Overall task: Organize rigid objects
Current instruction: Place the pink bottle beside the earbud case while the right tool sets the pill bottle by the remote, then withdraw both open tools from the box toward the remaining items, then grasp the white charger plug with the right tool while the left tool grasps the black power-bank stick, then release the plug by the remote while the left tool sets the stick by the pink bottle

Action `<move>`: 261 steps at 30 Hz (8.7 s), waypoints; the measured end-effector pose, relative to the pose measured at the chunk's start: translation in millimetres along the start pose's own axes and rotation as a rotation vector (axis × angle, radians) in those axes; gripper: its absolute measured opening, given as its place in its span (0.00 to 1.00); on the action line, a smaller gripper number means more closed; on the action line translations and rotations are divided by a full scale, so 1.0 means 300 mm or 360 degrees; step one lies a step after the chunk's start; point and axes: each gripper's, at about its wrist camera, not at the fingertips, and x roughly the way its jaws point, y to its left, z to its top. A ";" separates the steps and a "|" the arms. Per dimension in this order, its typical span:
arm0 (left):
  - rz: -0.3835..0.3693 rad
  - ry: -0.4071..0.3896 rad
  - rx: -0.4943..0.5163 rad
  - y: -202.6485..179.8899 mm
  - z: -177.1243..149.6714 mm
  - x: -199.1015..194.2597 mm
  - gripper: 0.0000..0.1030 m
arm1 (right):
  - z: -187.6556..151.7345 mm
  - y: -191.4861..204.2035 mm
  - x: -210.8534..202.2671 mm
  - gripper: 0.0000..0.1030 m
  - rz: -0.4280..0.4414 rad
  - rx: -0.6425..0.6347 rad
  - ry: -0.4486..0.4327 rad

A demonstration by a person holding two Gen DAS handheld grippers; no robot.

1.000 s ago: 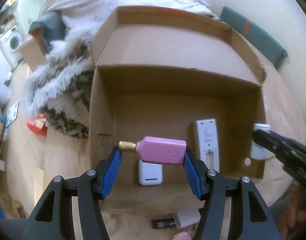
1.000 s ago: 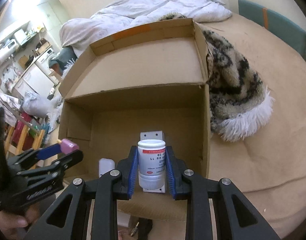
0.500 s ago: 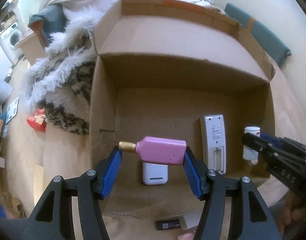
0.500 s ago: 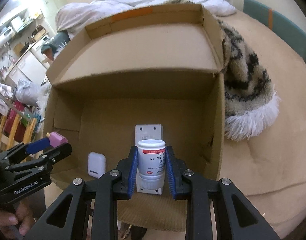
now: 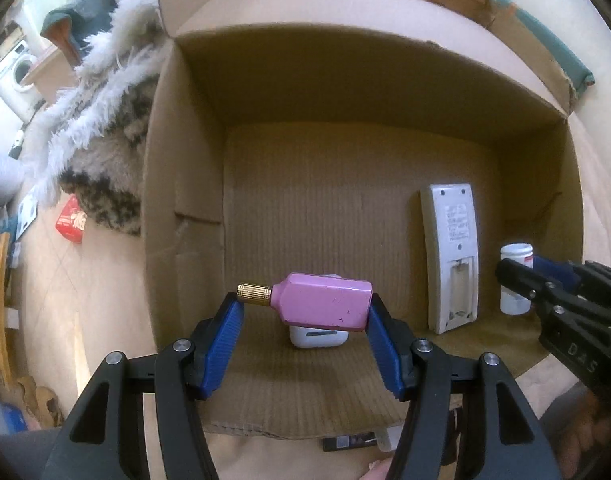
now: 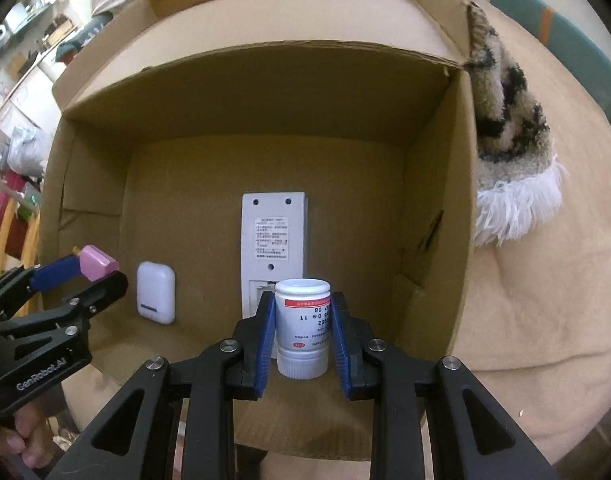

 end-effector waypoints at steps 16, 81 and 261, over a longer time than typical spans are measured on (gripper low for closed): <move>0.0033 0.0011 0.0054 -0.062 -0.019 0.011 0.56 | -0.001 -0.014 0.018 0.27 0.0033 0.0045 0.0022; -0.0156 0.0196 -0.0257 0.107 -0.341 -0.077 0.67 | -0.283 -0.007 -0.153 0.83 0.0349 0.0338 -0.0105; -0.0113 0.0076 -0.0077 -0.046 -0.013 0.002 0.96 | 0.026 -0.007 0.008 0.96 0.0628 0.0356 -0.0078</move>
